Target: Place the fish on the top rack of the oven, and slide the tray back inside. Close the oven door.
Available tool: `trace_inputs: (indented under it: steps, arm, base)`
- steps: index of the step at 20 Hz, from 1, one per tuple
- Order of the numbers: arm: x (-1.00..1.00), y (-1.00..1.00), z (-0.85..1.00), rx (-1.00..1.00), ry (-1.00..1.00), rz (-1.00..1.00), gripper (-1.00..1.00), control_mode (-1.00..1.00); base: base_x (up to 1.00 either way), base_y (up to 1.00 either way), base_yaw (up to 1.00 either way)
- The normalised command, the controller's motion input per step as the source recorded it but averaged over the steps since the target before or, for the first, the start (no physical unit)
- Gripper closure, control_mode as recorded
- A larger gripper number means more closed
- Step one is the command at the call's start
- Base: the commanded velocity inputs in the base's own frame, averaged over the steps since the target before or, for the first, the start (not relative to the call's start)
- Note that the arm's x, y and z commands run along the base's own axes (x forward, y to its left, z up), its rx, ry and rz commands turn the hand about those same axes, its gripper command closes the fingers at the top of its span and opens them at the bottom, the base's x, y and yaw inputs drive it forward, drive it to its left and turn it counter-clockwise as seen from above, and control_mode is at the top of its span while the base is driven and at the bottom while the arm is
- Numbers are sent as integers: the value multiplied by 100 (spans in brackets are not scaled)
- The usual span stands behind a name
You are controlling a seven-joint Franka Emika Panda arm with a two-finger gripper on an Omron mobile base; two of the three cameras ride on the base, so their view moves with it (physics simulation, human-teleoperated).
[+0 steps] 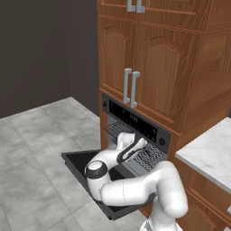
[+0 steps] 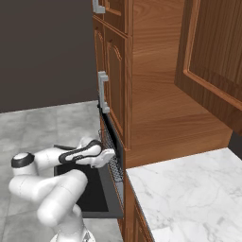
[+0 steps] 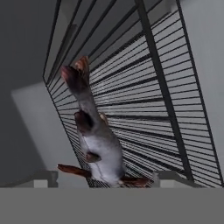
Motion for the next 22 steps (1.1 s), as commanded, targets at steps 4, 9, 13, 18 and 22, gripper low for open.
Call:
trace_inputs:
  steps: [4,9,13,18,22]
  arm:
    - [0,0,16,-9,-14,0,-100,-100]
    - [0,0,3,-12,-12,-2,-100,-100]
    - [8,0,0,-11,-12,-3,-100,-100]
    - [0,8,6,-9,-11,-1,-100,-100]
    - [-28,33,33,-3,-6,0,-100,-100]
  base:
    - [0,0,0]
    - [0,0,0]
    - [0,0,0]
    - [0,0,0]
    - [0,0,0]
